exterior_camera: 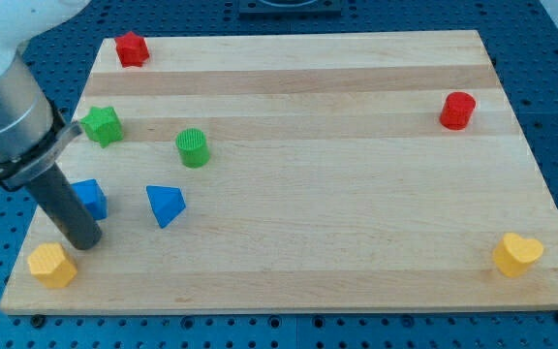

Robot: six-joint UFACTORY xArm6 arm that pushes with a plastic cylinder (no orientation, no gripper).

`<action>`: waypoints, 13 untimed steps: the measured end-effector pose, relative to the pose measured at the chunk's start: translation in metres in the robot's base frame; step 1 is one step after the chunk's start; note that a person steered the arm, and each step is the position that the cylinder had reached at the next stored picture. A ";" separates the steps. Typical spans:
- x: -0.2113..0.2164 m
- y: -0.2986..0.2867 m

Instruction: Move the yellow hexagon towards the bottom centre of the board

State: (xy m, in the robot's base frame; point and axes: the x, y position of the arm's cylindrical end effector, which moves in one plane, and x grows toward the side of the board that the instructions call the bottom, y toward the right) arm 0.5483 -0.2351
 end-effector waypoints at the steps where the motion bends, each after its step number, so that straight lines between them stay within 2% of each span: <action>1: 0.000 -0.038; 2: 0.000 -0.066; 4: 0.036 -0.064; 5: 0.037 -0.056; 8: 0.037 0.036; 11: 0.007 0.059; 13: 0.008 0.126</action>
State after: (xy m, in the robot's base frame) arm 0.5564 -0.1093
